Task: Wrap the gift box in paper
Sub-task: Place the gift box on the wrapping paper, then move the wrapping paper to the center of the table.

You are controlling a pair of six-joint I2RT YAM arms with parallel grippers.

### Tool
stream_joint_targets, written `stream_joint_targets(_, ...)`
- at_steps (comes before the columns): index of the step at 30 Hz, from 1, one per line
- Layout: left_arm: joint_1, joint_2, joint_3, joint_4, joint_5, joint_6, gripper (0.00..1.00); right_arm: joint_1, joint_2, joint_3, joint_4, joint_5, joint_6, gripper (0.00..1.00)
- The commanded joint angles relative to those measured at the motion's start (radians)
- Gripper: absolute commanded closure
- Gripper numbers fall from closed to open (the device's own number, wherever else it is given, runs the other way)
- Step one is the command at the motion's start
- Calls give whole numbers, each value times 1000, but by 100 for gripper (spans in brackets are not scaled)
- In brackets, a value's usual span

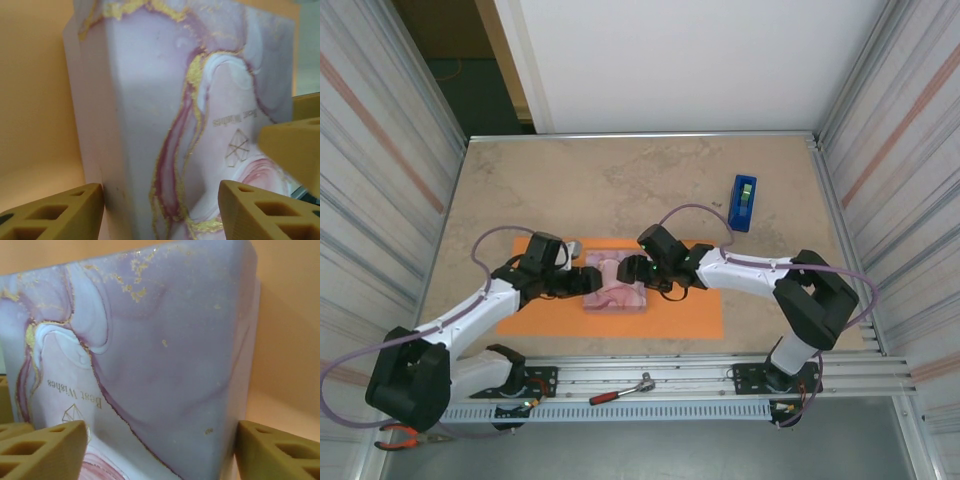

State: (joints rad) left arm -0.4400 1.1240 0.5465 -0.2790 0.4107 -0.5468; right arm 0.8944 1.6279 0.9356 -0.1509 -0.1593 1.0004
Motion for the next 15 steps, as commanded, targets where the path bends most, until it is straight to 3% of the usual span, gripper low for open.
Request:
stream_joint_targets(1, -6, -6, 44, 42, -7, 17, 34, -24, -30, -20, 11, -35, -14, 16)
stream_joint_targets(5, 29, -29, 90, -26, -57, 44, 28, -83, -127, -55, -34, -24, -50, 14)
stream_joint_targets(10, 134, -18, 75, 25, -66, -7, 27, -204, -200, -140, -39, -34, -62, 18)
stream_joint_targets(12, 174, 14, 63, 66, -69, -53, 30, -249, -191, -164, -21, -56, -68, 23)
stream_joint_targets(15, 216, 85, 44, 161, -55, -116, 39, -299, -143, -179, 17, -88, -84, 38)
